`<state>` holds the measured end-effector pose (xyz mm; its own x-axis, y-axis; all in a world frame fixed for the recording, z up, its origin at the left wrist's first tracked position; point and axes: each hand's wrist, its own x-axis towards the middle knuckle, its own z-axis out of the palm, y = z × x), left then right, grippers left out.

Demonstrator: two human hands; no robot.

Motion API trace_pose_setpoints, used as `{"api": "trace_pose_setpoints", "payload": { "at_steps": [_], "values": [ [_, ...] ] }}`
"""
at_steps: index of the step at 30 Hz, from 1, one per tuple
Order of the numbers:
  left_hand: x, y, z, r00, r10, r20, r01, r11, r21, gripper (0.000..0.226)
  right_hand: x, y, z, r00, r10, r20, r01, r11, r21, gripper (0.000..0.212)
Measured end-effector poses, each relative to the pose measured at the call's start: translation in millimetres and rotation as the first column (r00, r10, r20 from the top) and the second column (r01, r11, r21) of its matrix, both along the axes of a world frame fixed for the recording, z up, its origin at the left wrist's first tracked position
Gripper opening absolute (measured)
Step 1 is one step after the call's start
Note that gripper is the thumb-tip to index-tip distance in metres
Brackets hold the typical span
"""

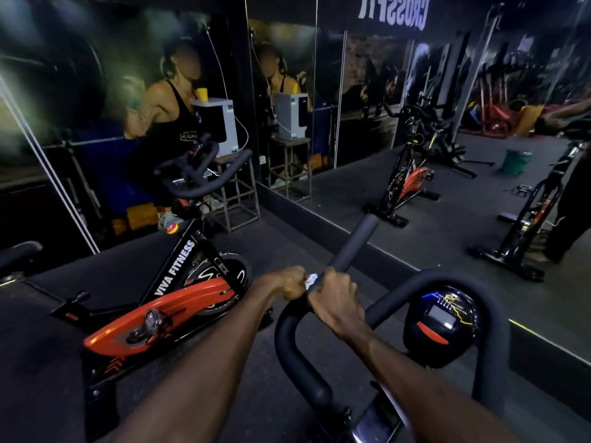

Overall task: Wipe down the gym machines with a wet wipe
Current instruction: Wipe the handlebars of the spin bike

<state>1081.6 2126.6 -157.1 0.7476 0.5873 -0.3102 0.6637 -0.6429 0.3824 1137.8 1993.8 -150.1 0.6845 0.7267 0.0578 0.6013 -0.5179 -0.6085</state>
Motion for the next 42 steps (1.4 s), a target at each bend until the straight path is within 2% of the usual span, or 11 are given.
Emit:
{"api": "trace_pose_setpoints", "payload": {
  "at_steps": [2,6,9,11,15,19,22,27,33,38,42],
  "values": [
    [-1.8,-3.2,-0.3,0.999,0.006,0.046,-0.006,1.000,0.008,0.017,0.7,1.3,1.3,1.000,0.003,-0.002,-0.003,1.000,0.007,0.027],
    [-20.8,-29.6,-12.4,0.954,0.058,0.294,-0.051,0.998,-0.030,0.023,2.1,2.4,3.1,1.000,-0.012,-0.019,0.012,1.000,-0.005,0.030],
    [-42.7,-31.3,-20.8,0.963,0.039,0.266,-0.045,0.999,0.018,0.010,4.1,2.7,3.0,1.000,-0.006,-0.009,0.005,0.999,-0.035,0.030],
    [-46.4,-34.1,-17.1,0.970,0.064,0.235,-0.071,0.997,0.018,0.012,4.4,2.7,3.1,1.000,-0.001,0.002,0.001,0.999,-0.047,0.029],
    [-43.7,-57.7,-15.4,0.925,0.196,0.325,-0.187,0.981,-0.061,0.035,0.0,2.4,3.2,1.000,0.004,-0.005,-0.004,0.999,-0.054,0.031],
    [-59.4,-72.8,-40.5,0.851,0.269,0.452,-0.305,0.952,0.007,0.030,-1.0,0.7,2.7,1.000,0.014,0.014,-0.014,0.999,-0.050,0.032],
    [-69.9,-78.6,-45.9,0.822,0.305,0.481,-0.360,0.932,0.024,0.027,-1.0,0.1,1.7,0.999,0.034,0.022,-0.033,0.998,-0.052,0.033],
    [-62.8,-84.0,-33.5,0.813,0.382,0.440,-0.413,0.910,-0.027,0.036,0.4,0.5,1.1,0.999,0.050,0.016,-0.049,0.997,-0.065,0.032],
    [-76.0,-110.5,-37.7,0.841,0.447,0.303,-0.493,0.865,0.091,0.034,2.0,0.9,-1.0,0.997,0.073,0.015,-0.072,0.995,-0.068,0.031],
    [-75.4,-132.8,-31.3,0.808,0.543,0.230,-0.570,0.818,0.072,0.036,1.0,-2.3,2.5,0.995,0.100,-0.012,-0.101,0.994,-0.049,0.031],
    [-77.2,-165.4,-25.3,0.821,0.543,0.177,-0.567,0.813,0.133,0.038,-2.0,-15.5,2.9,0.976,0.216,0.035,-0.213,0.975,-0.067,0.027]
  ]
}}
